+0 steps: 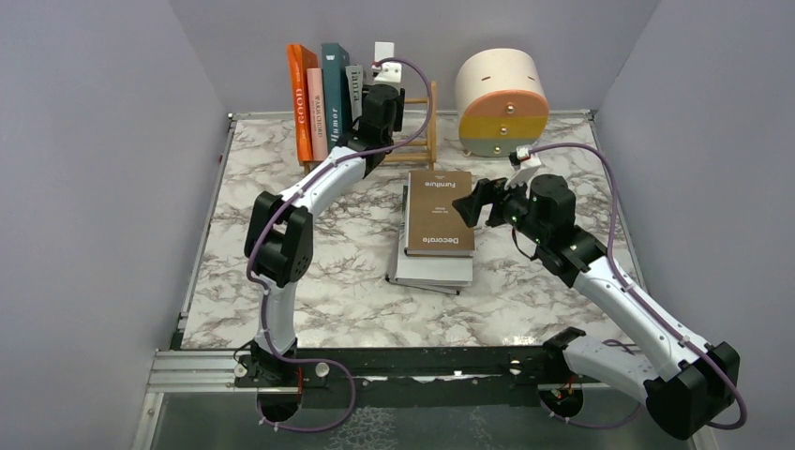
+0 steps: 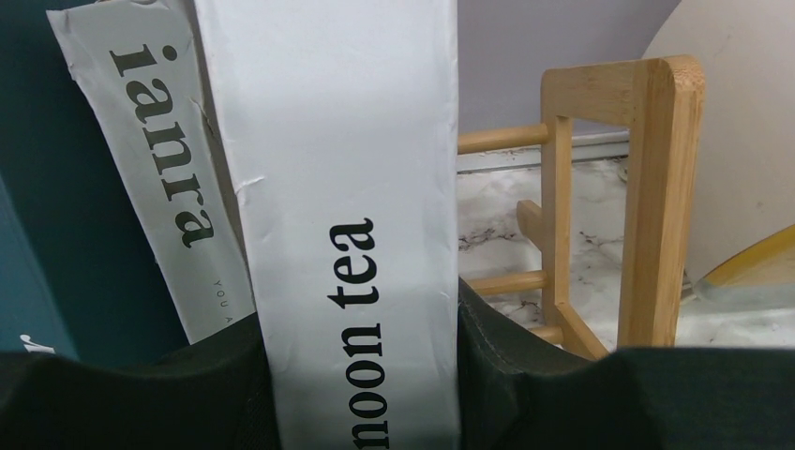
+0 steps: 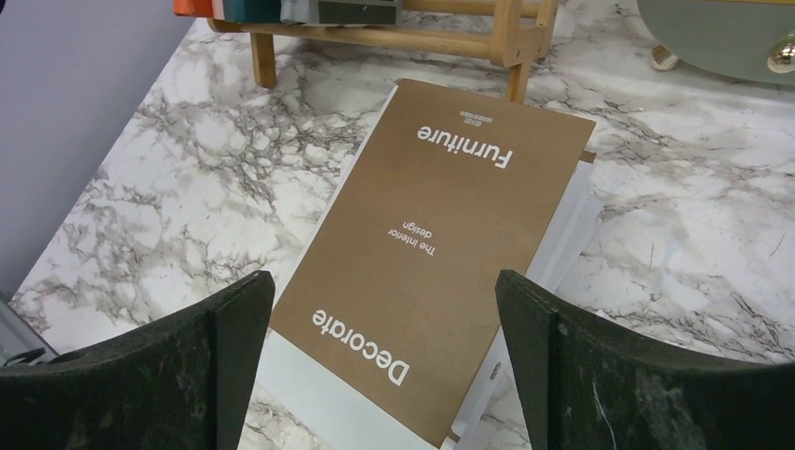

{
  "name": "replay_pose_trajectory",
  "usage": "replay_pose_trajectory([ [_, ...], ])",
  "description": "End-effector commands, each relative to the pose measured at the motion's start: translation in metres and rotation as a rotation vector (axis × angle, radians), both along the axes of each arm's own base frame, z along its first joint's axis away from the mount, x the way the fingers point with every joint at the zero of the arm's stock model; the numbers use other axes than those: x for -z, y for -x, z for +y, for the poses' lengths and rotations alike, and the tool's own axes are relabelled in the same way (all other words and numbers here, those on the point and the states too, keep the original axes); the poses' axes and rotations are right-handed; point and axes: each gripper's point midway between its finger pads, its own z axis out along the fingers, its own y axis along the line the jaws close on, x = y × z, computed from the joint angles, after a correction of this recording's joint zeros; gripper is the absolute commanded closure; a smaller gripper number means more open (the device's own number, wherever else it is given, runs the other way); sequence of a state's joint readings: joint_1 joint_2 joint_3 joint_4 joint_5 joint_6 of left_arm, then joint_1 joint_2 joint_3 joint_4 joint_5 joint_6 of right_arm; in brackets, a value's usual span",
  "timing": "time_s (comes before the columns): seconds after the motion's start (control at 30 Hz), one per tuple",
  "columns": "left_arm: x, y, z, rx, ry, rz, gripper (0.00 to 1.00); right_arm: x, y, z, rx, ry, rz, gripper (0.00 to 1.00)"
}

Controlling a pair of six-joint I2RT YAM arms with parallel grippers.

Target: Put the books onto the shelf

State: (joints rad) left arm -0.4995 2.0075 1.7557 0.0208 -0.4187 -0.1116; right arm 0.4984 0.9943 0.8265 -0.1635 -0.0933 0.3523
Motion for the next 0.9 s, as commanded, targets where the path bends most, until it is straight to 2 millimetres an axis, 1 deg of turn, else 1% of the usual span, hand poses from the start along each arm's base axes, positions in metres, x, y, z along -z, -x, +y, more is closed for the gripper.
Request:
replay_pose_trajectory([
  [0.0,-0.014,-0.009,0.005,-0.059,0.007,-0.088,1.00,-0.003,0.001,-0.001,0.002,0.015,-0.017,0.13],
  [0.43,0.026,-0.013,0.012,-0.114,-0.006,-0.079,1.00,0.000,0.002,-0.003,0.009,0.021,-0.012,0.13],
  [0.87,0.055,-0.013,0.017,-0.148,-0.023,-0.055,1.00,0.000,0.002,-0.003,0.008,0.021,-0.007,0.13],
])
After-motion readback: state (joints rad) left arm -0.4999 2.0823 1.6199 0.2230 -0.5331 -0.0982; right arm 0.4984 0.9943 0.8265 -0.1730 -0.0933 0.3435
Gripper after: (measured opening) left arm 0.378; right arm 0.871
